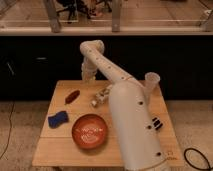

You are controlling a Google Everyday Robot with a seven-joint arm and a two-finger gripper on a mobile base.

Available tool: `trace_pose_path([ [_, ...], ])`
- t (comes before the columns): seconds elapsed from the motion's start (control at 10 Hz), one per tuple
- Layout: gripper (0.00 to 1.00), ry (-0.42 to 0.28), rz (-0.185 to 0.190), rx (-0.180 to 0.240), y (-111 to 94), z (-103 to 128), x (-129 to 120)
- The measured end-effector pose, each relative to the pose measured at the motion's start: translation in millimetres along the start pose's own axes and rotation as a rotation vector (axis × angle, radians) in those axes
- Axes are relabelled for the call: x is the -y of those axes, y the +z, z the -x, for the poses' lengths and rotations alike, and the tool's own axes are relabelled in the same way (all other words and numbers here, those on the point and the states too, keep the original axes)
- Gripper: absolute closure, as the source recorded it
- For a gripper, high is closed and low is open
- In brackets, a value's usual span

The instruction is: Place the pepper in the ceramic bowl

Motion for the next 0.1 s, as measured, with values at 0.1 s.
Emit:
trace_pose_path([
  [0.1, 0.20, -0.003, 0.009, 0.015, 6.7, -0.2, 2.4],
])
